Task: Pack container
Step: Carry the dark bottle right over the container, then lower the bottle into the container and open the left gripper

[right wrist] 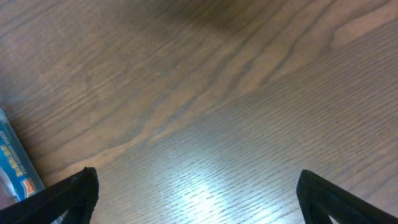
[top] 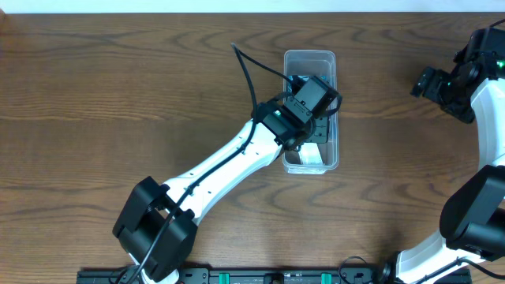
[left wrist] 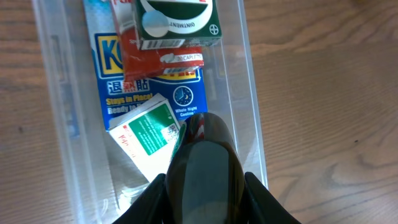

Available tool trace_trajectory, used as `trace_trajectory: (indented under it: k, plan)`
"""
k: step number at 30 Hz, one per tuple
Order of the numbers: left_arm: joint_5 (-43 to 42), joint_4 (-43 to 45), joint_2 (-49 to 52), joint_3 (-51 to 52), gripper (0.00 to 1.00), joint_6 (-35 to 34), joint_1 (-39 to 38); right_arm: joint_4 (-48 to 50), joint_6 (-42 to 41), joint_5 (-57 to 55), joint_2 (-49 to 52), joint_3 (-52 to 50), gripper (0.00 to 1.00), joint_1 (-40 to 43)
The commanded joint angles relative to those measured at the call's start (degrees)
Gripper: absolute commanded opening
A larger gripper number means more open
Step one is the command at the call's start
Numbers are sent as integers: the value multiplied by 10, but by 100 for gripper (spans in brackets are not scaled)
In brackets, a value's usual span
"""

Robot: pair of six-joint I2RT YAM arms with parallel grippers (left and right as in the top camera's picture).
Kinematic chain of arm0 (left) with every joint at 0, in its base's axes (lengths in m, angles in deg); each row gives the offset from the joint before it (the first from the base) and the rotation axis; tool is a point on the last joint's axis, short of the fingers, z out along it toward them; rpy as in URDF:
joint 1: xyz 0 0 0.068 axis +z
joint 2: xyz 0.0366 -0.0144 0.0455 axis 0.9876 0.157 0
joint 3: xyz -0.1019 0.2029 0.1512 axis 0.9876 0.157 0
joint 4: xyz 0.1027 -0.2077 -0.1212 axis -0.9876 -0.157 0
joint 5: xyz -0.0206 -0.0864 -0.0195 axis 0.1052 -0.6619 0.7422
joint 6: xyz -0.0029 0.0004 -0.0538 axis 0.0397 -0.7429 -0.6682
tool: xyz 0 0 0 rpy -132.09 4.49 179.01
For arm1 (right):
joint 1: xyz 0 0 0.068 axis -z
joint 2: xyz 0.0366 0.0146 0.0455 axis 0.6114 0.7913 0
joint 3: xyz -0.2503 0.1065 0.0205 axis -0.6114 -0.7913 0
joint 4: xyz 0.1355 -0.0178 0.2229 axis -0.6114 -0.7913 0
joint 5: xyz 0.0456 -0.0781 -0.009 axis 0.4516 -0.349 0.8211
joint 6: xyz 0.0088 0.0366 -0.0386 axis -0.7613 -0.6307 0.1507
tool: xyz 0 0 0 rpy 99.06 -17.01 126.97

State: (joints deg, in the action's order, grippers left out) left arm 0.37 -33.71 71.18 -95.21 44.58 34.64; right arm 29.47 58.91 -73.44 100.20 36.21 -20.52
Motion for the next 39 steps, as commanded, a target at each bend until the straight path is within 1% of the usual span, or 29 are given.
trace_trajectory:
  k: [1,20,26,30,39]
  plan:
    - [6,16,9,-6,30,-7,-9,1,-3,-4,1,-2,100,1]
    - [37,28,61,-6,30,-7,-16,1,-3,-4,1,-2,99,1]
    - [34,33,63,-6,31,-10,-17,1,-3,-4,1,-2,99,1]
    - [15,41,63,-6,31,-31,-17,1,-3,-4,1,-2,99,1]
    - [11,29,89,-2,31,-31,-17,1,-3,-4,1,-2,99,1]
